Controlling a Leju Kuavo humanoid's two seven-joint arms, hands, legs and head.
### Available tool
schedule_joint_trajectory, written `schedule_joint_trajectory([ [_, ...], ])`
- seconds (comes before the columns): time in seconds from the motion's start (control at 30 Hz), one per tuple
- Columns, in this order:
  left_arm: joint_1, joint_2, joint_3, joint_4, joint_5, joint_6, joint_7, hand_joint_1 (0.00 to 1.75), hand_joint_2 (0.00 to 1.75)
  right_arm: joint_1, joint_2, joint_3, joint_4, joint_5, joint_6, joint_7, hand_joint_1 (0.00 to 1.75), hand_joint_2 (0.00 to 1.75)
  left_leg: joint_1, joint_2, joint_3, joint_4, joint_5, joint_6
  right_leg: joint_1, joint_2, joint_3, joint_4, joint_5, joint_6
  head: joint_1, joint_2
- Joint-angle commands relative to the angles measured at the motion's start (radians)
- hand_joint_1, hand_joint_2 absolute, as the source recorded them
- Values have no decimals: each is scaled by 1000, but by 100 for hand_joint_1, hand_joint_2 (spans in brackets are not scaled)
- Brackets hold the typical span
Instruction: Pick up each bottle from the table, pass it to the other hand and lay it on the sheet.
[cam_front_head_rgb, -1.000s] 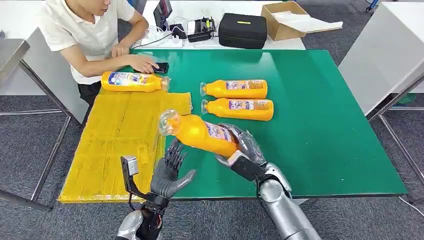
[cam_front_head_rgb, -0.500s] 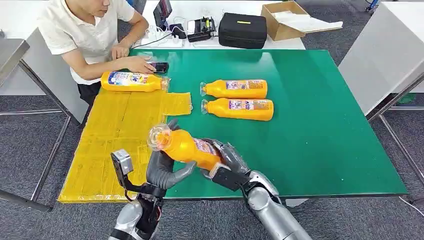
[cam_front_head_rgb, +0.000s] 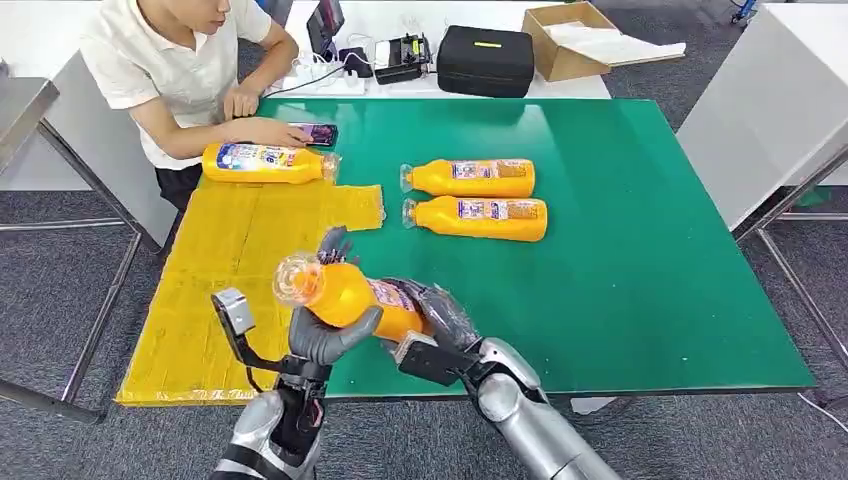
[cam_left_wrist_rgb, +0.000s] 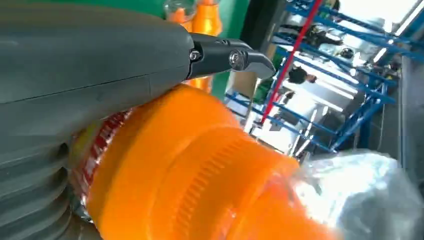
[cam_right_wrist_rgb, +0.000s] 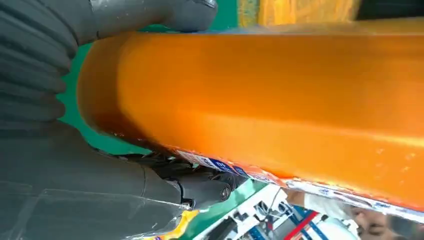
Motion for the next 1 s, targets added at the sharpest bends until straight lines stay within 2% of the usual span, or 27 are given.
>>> schedule_joint_trajectory([
  [0.03, -97, -43, 8, 155, 25, -55, -14, 175, 175, -13, -33, 26, -26, -67, 16, -17, 175, 175, 1, -1, 2, 1, -1, 0, 1, -3, 4, 0, -2, -4, 0, 0],
  [0.33, -87, -44, -2, 144, 16, -48, -2, 175, 175, 5, -30, -20, -81, -111, 27, -23, 175, 175, 1, 0, 2, 1, -2, 0, 1, -2, 3, 1, -2, -4, 0, 0],
  [0.37, -84, -44, 0, 139, 12, -44, -6, 175, 175, 9, -28, -24, -86, -114, 31, -20, 168, 175, 0, 0, 0, 0, 0, 0, 0, -1, 0, 0, 0, -2, 0, 0],
  [0.4, -79, -44, 7, 127, 8, -38, -8, 175, 175, 16, -25, -32, -89, -119, 38, -14, 38, 175, 0, 0, 1, 1, -1, 0, 1, -2, 2, 1, -1, -3, 0, 0],
  [0.43, -71, -44, 14, 108, -3, -36, -13, 175, 175, 21, -18, -39, -82, -120, 41, -4, 0, 175, 0, 0, 1, 1, -1, 0, 1, -1, 1, 0, -1, -3, 0, 0],
  [0.67, -72, -42, 16, 106, -3, -35, -13, 175, 175, 23, -16, -38, -81, -120, 41, -4, 0, 175, 1, 0, 1, 1, -1, 0, 1, -1, 2, 0, -1, -3, 0, 0],
  [0.8, -40, -27, 15, 12, -194, 84, -39, 175, 175, 59, 21, -103, -98, -14, -109, 47, 0, 175, 0, 1, 1, 1, -1, 0, 1, -1, 2, 0, -1, -3, 1, 0],
  [0.87, -6, -25, 45, -66, -336, 111, -25, 175, 175, 106, 27, -199, -121, 0, -114, 50, 0, 175, 0, 0, 0, 0, -1, 0, 1, -1, 1, 0, -1, -2, 1, 0],
  [0.97, 8, -29, 63, -88, -352, 99, -17, 175, 175, 113, 16, -233, -109, 0, -102, 27, 0, 175, 0, -1, 3, 0, -2, 0, 1, -2, 4, 0, -2, -4, 0, 0],
  [1.0, 9, -29, 64, -88, -369, 105, -18, 175, 175, 114, 17, -242, -106, 33, -134, 39, 0, 175, 0, -1, 1, 0, -1, 0, 1, -2, 2, -1, -1, -3, 0, 0],
])
